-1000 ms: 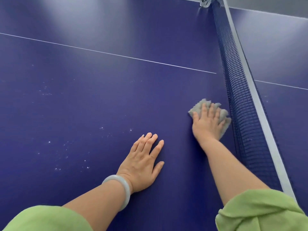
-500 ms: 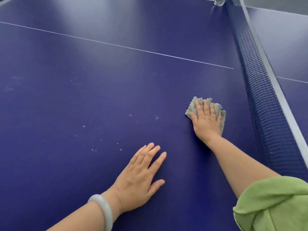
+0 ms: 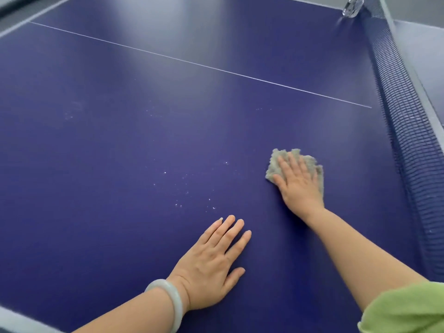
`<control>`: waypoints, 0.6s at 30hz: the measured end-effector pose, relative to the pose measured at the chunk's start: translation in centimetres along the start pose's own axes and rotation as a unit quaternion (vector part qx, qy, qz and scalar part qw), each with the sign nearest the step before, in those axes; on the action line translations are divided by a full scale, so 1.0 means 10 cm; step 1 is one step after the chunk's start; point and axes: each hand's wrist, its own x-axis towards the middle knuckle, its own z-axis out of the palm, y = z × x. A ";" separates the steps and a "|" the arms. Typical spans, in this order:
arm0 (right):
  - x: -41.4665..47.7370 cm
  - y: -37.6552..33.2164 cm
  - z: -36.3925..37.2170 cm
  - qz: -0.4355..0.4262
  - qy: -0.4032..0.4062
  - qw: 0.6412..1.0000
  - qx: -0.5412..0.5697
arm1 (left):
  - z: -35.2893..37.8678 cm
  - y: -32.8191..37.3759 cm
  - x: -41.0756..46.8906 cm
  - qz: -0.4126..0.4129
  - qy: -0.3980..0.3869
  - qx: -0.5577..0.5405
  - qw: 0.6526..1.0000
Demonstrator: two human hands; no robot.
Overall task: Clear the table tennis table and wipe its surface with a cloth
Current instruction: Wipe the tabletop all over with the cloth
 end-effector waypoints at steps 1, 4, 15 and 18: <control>0.01 0.17 -0.04 0.093 0.012 0.996 0.015 | 0.01 0.00 0.00 -0.001 -0.002 0.001 1.000; -0.09 0.23 -0.05 0.263 0.024 0.963 0.047 | 0.03 -0.01 -0.01 0.002 -0.002 0.002 1.000; 0.17 -0.87 0.07 -0.121 -0.017 0.992 -0.016 | 0.08 -0.03 -0.02 0.002 0.018 -0.020 1.000; 0.08 -0.24 -0.03 0.132 0.006 0.990 0.047 | 0.10 -0.04 -0.02 0.002 0.021 -0.030 0.999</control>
